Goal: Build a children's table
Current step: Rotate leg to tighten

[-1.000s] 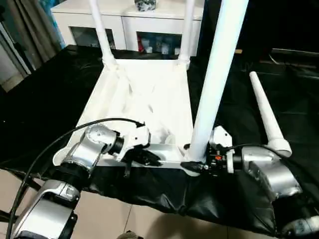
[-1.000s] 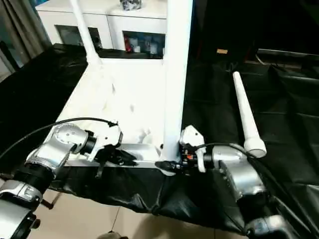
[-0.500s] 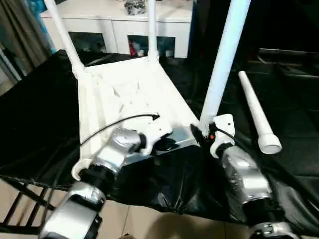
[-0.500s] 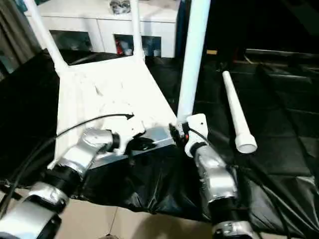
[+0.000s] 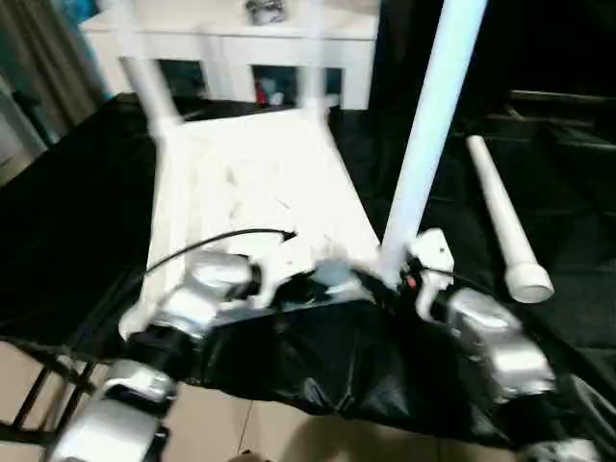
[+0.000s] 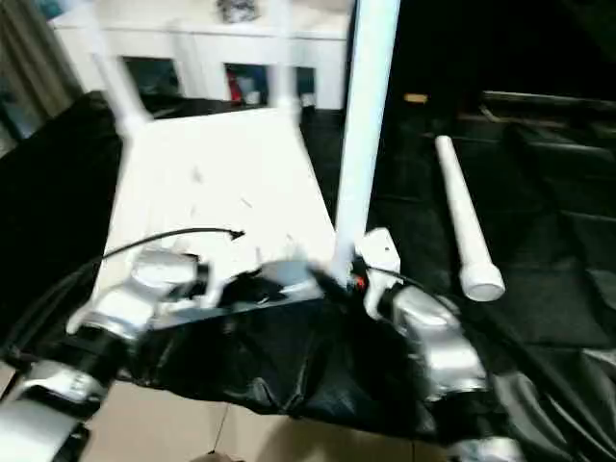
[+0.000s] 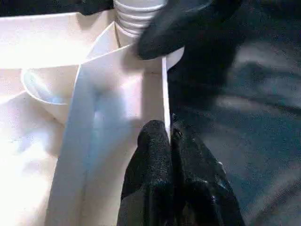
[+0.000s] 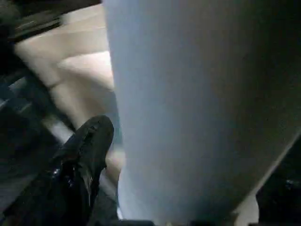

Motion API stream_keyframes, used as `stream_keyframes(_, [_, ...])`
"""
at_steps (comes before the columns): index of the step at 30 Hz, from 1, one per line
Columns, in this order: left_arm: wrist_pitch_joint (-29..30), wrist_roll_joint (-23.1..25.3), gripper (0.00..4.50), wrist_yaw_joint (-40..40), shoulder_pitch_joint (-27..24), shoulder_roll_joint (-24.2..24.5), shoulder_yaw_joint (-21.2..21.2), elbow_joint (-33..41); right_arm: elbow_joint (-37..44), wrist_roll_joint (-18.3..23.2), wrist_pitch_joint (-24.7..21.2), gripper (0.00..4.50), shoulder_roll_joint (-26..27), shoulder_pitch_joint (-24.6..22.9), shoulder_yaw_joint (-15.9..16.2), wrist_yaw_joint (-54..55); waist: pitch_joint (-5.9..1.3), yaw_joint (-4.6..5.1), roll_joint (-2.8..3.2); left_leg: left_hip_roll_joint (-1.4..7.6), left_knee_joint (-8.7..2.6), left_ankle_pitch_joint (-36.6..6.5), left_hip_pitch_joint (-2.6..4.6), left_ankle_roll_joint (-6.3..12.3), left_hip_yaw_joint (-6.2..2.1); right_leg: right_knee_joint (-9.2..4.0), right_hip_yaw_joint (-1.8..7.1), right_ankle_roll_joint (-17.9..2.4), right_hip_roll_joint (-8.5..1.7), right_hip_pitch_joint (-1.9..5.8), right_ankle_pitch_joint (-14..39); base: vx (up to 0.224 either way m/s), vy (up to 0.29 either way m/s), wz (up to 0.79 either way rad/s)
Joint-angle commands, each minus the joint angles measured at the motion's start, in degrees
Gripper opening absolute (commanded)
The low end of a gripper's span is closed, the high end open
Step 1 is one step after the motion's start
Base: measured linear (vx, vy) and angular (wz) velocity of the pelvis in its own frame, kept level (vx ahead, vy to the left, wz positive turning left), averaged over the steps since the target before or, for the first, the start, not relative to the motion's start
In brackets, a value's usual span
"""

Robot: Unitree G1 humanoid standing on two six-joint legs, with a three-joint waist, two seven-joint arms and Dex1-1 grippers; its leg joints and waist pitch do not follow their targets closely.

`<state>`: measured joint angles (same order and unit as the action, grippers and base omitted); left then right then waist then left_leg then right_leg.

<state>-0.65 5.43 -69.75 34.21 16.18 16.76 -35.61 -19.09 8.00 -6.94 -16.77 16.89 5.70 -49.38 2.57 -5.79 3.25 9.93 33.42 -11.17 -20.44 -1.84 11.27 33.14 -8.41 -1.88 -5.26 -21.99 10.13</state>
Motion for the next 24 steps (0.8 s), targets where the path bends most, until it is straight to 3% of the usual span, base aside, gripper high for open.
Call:
stream_keyframes(1, [-2.04,-1.44,0.00,-4.41,-0.31,-1.01,3.65,1.40,3.77,1.80,-1.05,3.84,-0.52,0.03,5.96,-8.35,-3.60,-0.20,-0.78,4.54,-3.58,-9.99,0.14,5.34,-2.01,-3.66,4.47,-9.41,-5.32,2.82,12.18,0.000,0.000,0.00])
stream_keyframes(6, [-3.31,-1.68,0.00,-7.26,-0.11,0.32,4.13,0.90,4.53,2.46,-2.02,3.84,-3.70,0.25,7.85,-14.95,-3.49,-0.70,-0.87,4.47,-3.58,-11.04,0.36,4.69,-1.98,-4.02,4.53,-8.62,-5.37,2.71,15.42,0.000,0.000,0.00])
stream_keyframes(16, [-5.49,-1.47,0.00,-11.56,1.00,1.09,4.85,-0.60,4.37,3.21,-3.59,3.04,-5.08,2.36,9.33,-20.55,-3.64,-1.02,-0.87,4.53,-3.54,-9.87,0.30,4.27,-2.02,-3.76,4.55,-9.05,-5.42,2.67,14.40,0.000,0.000,0.00])
stream_keyframes(21, [-3.81,-1.66,0.00,-8.59,1.14,0.03,3.25,-1.19,4.45,3.94,-5.00,2.77,-3.18,1.73,7.42,-17.02,-3.63,-1.00,-0.94,4.46,-3.52,-9.79,0.25,4.10,-2.02,-3.86,4.48,-8.71,-5.46,2.73,15.31,0.000,0.000,0.00])
stream_keyframes(24, [-0.87,-0.11,0.00,-0.46,2.19,-1.41,0.94,-2.48,1.08,1.88,-3.77,2.76,0.71,2.38,3.71,-5.97,-3.42,-0.67,-0.79,4.43,-3.72,-11.72,0.40,2.74,-2.16,-4.32,4.38,-8.08,-5.46,2.58,18.62,0.000,0.000,0.00])
